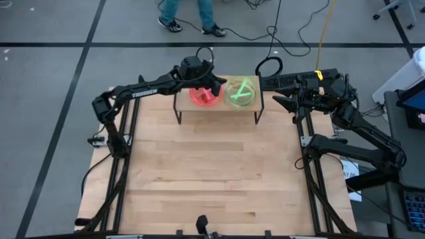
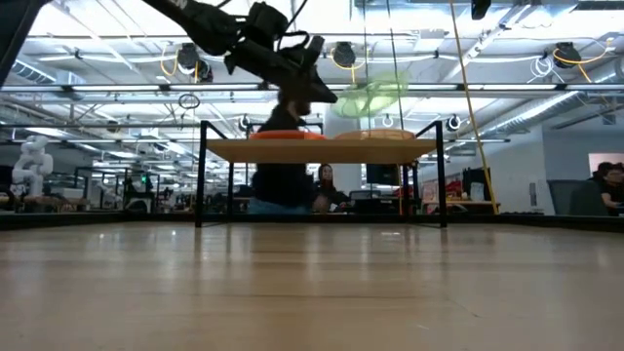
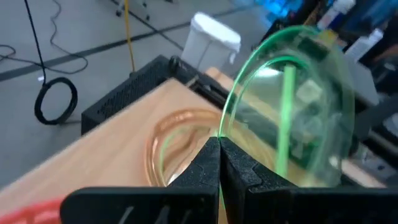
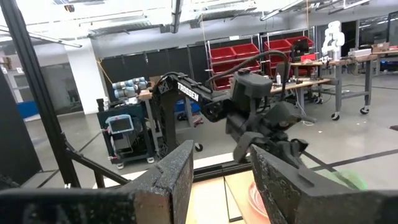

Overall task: Place and stack plates onto a shelf
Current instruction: Stack the green plate on top of the green plate

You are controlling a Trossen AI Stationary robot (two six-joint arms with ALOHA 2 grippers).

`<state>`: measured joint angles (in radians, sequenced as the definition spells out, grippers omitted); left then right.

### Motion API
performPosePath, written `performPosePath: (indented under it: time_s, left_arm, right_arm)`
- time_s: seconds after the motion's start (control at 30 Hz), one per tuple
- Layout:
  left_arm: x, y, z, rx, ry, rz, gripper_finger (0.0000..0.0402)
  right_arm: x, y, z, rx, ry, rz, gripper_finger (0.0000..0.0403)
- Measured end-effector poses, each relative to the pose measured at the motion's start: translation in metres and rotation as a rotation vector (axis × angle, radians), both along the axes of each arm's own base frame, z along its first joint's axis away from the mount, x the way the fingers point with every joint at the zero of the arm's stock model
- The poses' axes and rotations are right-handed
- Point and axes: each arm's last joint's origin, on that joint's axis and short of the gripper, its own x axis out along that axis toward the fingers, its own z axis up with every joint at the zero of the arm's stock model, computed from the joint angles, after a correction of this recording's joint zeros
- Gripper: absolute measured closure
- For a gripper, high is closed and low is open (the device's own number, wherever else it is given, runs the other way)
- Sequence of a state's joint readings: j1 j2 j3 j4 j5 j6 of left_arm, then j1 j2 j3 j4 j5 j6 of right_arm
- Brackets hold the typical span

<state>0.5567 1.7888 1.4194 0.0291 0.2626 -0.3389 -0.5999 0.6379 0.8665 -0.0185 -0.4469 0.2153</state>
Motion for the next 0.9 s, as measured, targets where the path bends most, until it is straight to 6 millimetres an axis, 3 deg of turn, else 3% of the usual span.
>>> performPosePath:
  time_s: [0.27,0.7,0.9]
  left_arm:
    - [0.004,0.013,-0.019,-0.041,0.019,0.034,0.0401]
    - [0.006,0.01,-0.021,-0.003,0.048,0.04,0.0345]
    - [0.005,0.011,-0.02,0.012,0.058,0.053,0.034]
  right_arm:
    - [0.0,0.0,0.0,0.0,0.0,0.0,0.0261]
    - [0.0,0.0,0.0,0.0,0.001,0.0,0.0261]
    - [0.0,0.0,0.0,0.001,0.001,0.0,0.0261]
